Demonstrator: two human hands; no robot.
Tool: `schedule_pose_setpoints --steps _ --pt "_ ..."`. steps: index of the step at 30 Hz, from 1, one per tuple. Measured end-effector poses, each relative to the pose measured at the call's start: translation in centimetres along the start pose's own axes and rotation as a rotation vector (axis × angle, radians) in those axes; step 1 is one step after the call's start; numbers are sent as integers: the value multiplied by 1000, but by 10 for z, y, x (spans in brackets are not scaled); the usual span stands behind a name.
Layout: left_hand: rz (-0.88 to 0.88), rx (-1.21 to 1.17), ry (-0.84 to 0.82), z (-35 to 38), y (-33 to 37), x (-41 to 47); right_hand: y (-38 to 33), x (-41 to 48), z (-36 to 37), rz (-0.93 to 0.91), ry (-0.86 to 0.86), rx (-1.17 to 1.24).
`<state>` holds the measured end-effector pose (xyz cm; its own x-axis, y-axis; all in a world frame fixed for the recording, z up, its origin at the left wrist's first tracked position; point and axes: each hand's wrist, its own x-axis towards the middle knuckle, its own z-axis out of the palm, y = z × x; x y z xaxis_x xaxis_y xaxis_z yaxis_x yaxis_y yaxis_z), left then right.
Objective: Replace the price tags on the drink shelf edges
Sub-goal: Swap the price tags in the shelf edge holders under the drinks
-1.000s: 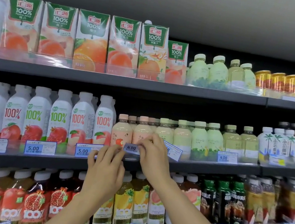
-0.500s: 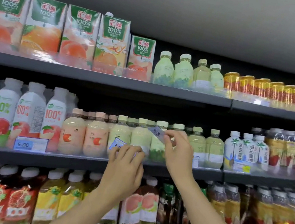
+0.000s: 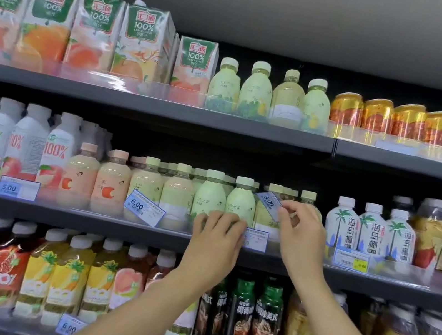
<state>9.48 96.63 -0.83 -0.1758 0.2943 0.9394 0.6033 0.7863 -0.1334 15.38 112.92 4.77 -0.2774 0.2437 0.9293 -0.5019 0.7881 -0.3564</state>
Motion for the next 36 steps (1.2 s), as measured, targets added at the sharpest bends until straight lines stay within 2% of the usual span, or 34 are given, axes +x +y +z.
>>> schedule_pose_setpoints --steps 7,11,13,16,20,25,30,36 --pt "-157 -124 -103 -2 -1 14 0 -4 4 1 -30 16" --pt "-173 -136 -119 -6 -1 20 -4 -3 4 11 -15 25" --pt "-159 -180 -50 -15 -6 17 -8 1 4 27 27 52" --pt "-45 -197 48 -29 -21 0 -10 4 10 45 48 98" --pt "138 -23 -56 -29 -47 -37 -17 -6 24 87 -46 182" --pt "140 63 -147 -27 -56 -54 -28 -19 32 123 -76 230" --pt "116 89 -114 -25 -56 -56 -28 -23 36 145 -128 254" --pt "91 73 -82 -28 -46 -43 -26 -22 39 45 -219 145"
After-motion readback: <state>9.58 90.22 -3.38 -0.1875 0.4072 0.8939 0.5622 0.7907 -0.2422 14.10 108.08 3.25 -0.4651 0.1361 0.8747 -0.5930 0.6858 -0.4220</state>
